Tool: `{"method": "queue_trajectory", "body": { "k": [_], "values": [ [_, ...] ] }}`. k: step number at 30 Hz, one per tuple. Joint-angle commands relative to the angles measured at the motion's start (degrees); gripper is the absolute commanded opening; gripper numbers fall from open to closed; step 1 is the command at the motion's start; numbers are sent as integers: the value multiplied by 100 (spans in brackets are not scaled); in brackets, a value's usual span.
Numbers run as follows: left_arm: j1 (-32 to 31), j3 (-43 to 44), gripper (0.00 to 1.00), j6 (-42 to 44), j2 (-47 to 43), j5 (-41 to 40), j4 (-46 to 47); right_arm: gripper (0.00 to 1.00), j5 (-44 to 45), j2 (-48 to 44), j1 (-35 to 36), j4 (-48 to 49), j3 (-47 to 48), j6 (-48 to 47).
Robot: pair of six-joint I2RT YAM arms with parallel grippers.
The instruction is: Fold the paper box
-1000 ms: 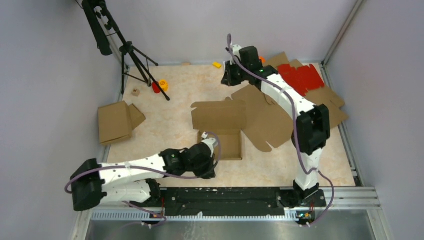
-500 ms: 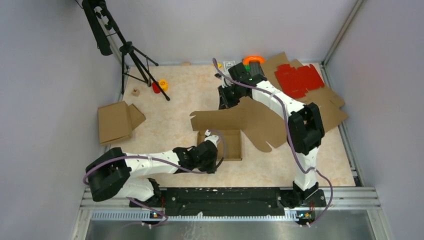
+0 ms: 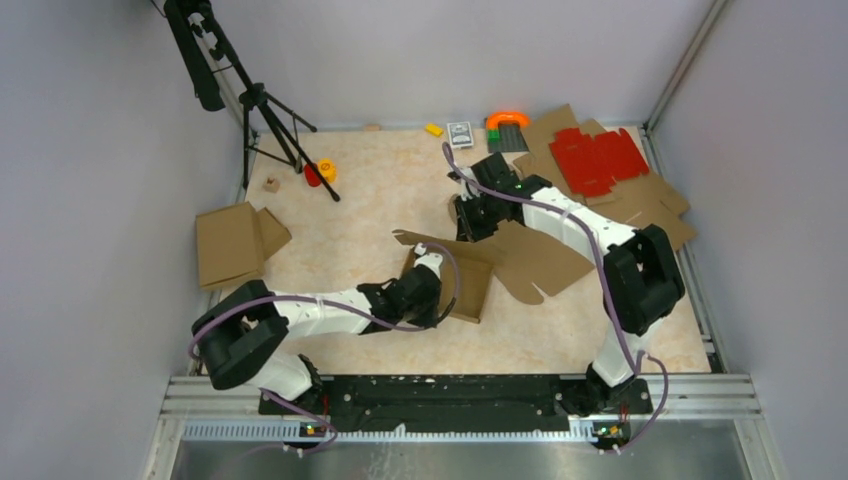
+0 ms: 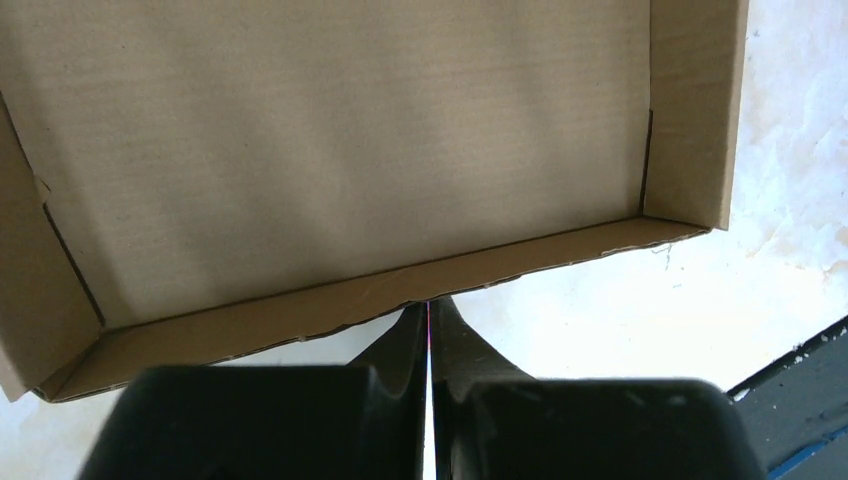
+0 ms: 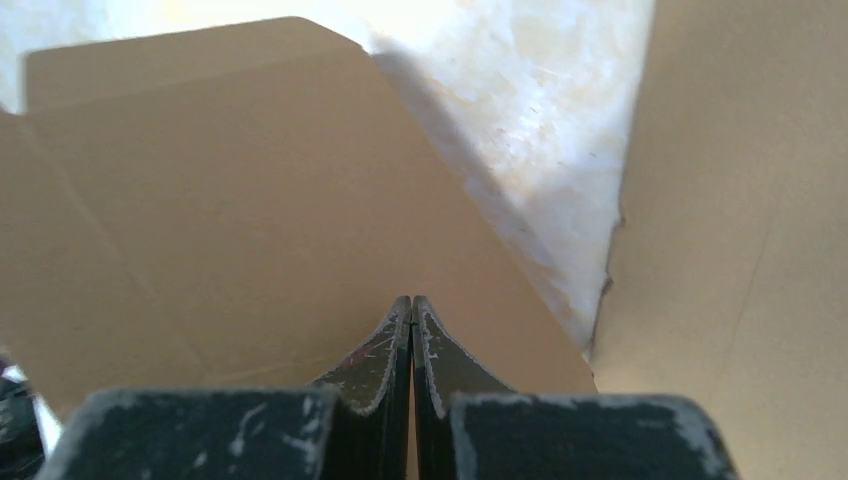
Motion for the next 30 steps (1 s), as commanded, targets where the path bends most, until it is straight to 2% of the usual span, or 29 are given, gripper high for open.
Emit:
{"method": "queue_trajectory", "body": {
  "k": [1, 12, 25, 30],
  "values": [
    [20, 128, 0, 234, 171, -248, 116, 0, 485, 27, -147, 515, -178, 351],
    [173, -69, 0, 304, 20, -150, 289, 0, 542, 627, -390, 1003, -685, 561],
    [264, 25, 0, 359, 195, -1, 292, 0, -480, 603, -317, 947, -910, 601],
    [263, 101, 0, 340, 301, 2, 461, 0, -541, 503, -240, 1017, -1047, 670]
  ]
}}
